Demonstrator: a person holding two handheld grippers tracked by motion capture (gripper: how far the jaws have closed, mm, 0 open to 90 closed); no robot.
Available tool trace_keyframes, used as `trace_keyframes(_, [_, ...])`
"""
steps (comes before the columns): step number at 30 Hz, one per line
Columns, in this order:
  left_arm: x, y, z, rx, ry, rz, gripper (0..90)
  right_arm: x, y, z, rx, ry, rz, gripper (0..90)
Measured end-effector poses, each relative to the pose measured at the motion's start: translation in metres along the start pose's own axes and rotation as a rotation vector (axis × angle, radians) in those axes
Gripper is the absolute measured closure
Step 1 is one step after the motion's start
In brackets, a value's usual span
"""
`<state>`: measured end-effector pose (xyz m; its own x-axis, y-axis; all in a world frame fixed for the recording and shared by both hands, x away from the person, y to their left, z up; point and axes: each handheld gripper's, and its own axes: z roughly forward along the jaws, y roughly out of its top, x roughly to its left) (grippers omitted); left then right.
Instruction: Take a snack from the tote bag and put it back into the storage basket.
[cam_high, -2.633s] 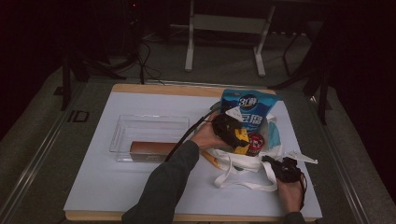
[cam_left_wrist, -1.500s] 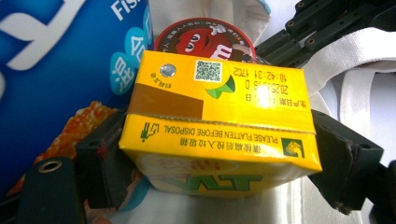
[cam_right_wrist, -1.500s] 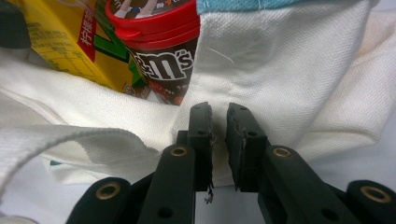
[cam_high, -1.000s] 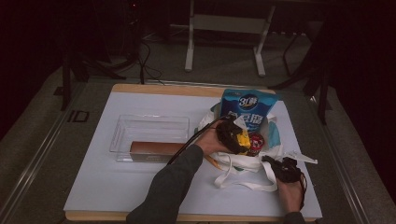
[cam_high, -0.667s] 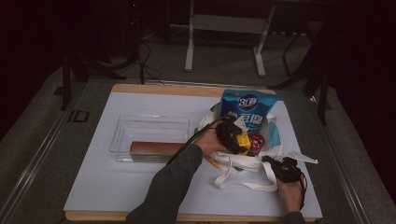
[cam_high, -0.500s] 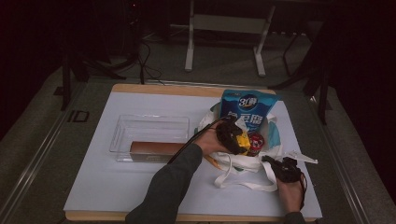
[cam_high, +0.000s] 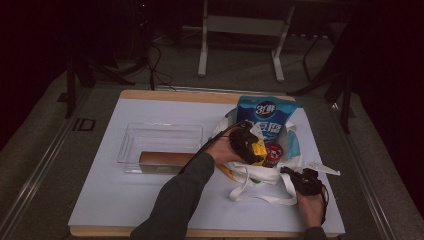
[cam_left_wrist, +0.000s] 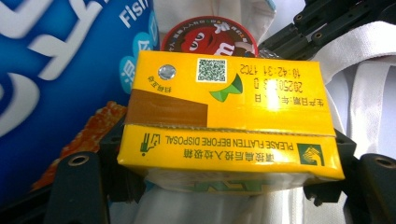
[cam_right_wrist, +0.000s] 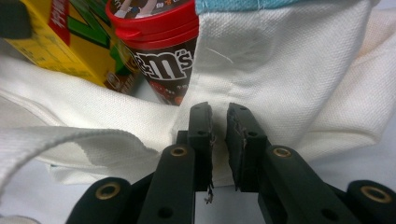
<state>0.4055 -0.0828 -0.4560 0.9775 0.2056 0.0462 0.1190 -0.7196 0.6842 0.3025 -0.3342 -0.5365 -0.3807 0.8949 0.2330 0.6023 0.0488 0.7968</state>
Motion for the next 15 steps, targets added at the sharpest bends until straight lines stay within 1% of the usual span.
trace_keyframes(1, [-0.001,0.002,-0.005,-0.007,0.007,0.011,28.8,0.000,0.000,0.000,0.000,0.000,0.001,80.1])
trace_keyframes(3, [-0.001,0.004,-0.012,-0.030,0.009,-0.001,28.8,0.000,0.000,0.000,0.001,0.000,0.001,80.0])
trace_keyframes(4, [-0.001,0.005,-0.016,-0.034,0.011,0.007,28.8,0.000,0.000,0.000,0.001,0.000,0.001,80.0])
trace_keyframes(5, [-0.001,0.005,-0.016,-0.034,0.011,0.007,28.8,0.000,0.000,0.000,0.001,0.000,0.002,80.0])
trace_keyframes(6, [-0.001,0.007,-0.023,-0.051,0.012,-0.001,28.8,0.000,0.000,0.000,0.001,0.000,0.002,80.0])
trace_keyframes(7, [-0.001,0.007,-0.023,-0.051,0.012,-0.001,28.8,0.000,0.000,0.000,0.001,-0.001,0.001,80.1])
trace_keyframes(9, [0.000,0.008,-0.033,-0.056,0.019,0.003,28.8,0.000,0.000,0.000,0.001,-0.001,0.001,80.1])
trace_keyframes(11, [0.002,0.008,-0.042,-0.082,0.018,-0.019,28.8,0.000,0.000,0.000,0.000,-0.001,0.000,80.0])
trace_keyframes(13, [0.003,0.006,-0.052,-0.103,0.024,-0.023,28.8,0.000,0.000,0.000,0.000,-0.001,0.000,80.1])
trace_keyframes(14, [0.004,0.006,-0.055,-0.108,0.021,-0.029,28.8,0.000,0.000,0.000,0.000,-0.002,0.000,80.1])
trace_keyframes(15, [0.004,0.005,-0.058,-0.111,0.022,-0.028,28.8,0.000,0.000,0.000,0.000,-0.002,-0.001,80.1])
